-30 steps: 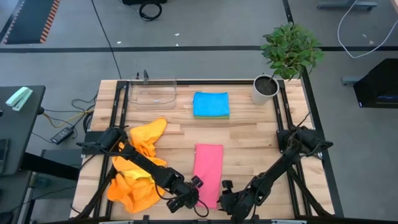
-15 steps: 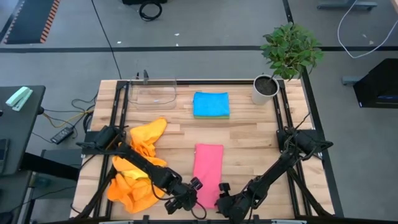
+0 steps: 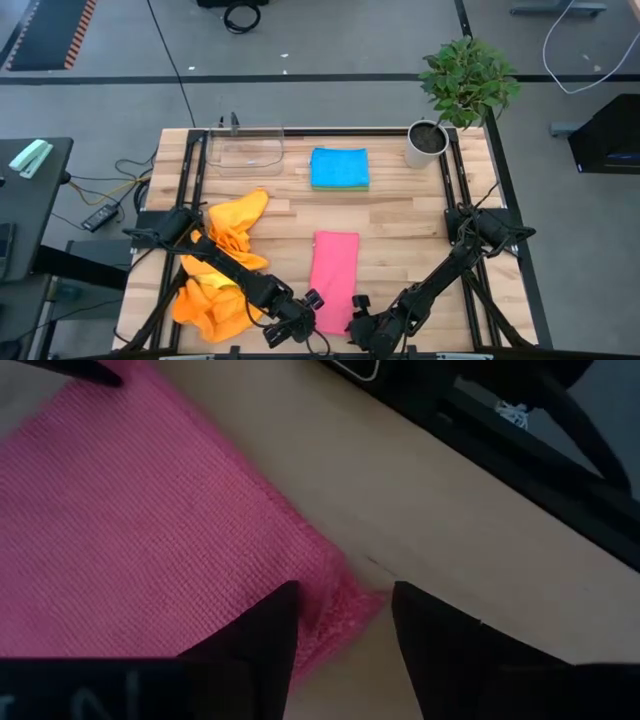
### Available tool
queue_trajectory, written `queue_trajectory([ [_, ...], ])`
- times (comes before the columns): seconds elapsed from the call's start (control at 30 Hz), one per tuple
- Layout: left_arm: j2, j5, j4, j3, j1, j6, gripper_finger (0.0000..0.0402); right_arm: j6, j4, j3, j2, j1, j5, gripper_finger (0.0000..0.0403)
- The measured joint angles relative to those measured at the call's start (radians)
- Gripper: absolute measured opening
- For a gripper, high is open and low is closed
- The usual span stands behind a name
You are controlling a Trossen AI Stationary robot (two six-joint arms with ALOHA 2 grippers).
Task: Fold microfiber towels
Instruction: Fold the pink towel
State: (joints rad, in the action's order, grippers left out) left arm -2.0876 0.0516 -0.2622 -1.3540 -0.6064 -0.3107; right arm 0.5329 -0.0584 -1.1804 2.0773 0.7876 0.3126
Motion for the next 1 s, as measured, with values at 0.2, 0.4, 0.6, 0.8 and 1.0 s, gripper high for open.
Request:
queue_trajectory([
  [0.2, -0.007, 0.003, 0.001, 0.000, 0.001, -0.034, 0.0162, 0.015, 0.032, -0.033, -0.002, 0.008, 0.000, 0.0151],
  [0.4, -0.021, 0.008, -0.013, -0.003, 0.001, -0.005, 0.0113, 0.017, 0.090, -0.039, -0.002, 0.021, 0.001, 0.0151],
  [0.6, -0.024, 0.006, -0.017, -0.002, 0.002, 0.011, 0.0074, 0.015, 0.096, -0.039, -0.002, 0.016, 0.015, 0.0151],
  [0.8, -0.035, 0.007, -0.017, -0.002, 0.008, 0.056, 0.0058, -0.020, 0.068, -0.039, -0.002, 0.005, 0.014, 0.0151],
  [1.0, -0.047, 0.001, -0.008, -0.002, 0.006, 0.070, 0.0053, -0.034, 0.013, -0.039, 0.025, 0.001, -0.011, 0.0151],
])
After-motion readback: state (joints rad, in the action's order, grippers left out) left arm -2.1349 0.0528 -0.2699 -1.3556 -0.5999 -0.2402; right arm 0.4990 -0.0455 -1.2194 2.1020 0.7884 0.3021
